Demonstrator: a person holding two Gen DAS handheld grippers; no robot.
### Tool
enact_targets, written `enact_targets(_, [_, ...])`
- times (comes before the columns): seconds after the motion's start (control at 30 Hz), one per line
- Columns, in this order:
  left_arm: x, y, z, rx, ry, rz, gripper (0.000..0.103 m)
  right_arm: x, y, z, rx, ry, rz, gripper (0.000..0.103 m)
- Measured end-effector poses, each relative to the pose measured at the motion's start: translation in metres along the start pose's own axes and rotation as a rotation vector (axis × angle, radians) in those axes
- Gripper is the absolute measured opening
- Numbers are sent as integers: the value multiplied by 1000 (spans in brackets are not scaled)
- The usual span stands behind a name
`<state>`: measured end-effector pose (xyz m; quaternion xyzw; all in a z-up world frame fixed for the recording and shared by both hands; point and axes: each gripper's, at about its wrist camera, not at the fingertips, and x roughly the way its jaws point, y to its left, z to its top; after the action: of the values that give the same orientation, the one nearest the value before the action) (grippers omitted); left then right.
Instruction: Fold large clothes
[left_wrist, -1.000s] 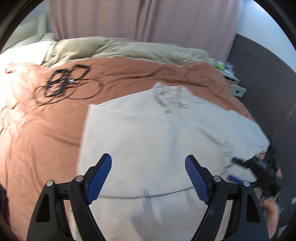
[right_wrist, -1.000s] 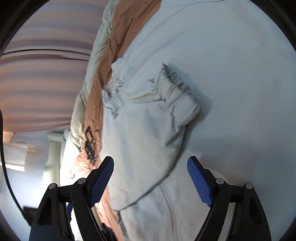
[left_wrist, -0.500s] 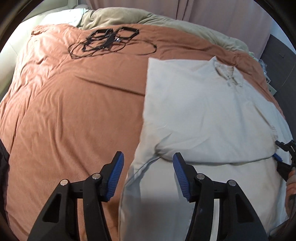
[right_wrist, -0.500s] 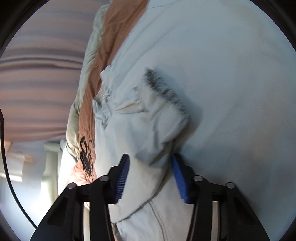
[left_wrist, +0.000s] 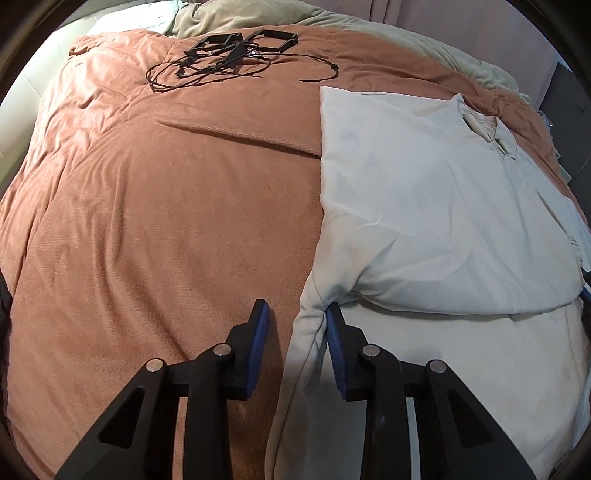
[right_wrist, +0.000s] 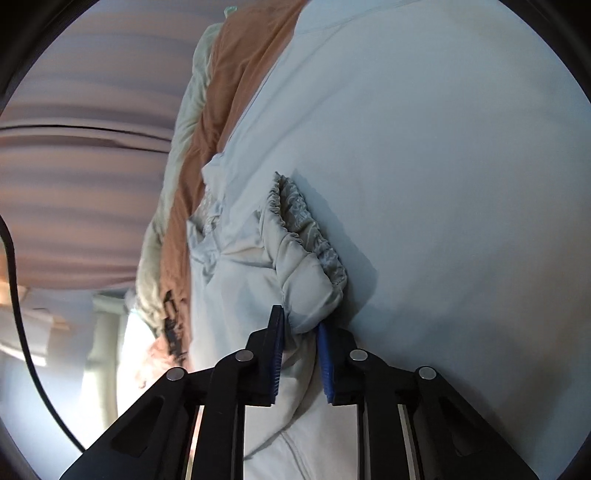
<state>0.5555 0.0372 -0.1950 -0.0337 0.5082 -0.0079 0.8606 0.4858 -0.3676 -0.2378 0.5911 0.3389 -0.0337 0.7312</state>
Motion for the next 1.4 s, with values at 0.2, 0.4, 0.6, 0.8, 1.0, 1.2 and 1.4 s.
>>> enact_targets(0.2, [-9,4,-1,-42,10,-12,33,-4,2,2,30,57,-23,31])
enact_targets(0.4, [-41,-7,2,-64,-45,-42,33,-26,23,7,-46,45,-52,58])
enact_targets(0.6, [-76,-51,7,-46,-76,-161,33,-50,42,15,-165,27,-88,75])
enact_targets(0.8, [-105,-118,4,-5,-128,-286,56,-78,48,29,-322,-39,-173,82])
enact_targets(1.0, [-121,-182,1,38,-181,-369,83,-103,30,67,-341,-100,-241,83])
enact_targets(1.2, [-109,-223,2,27,-174,-365,83,-129,7,108,-324,-152,-273,83])
enact_targets(1.4, [-90,-262,3,6,-177,-343,83,-147,-17,140,-288,-188,-315,83])
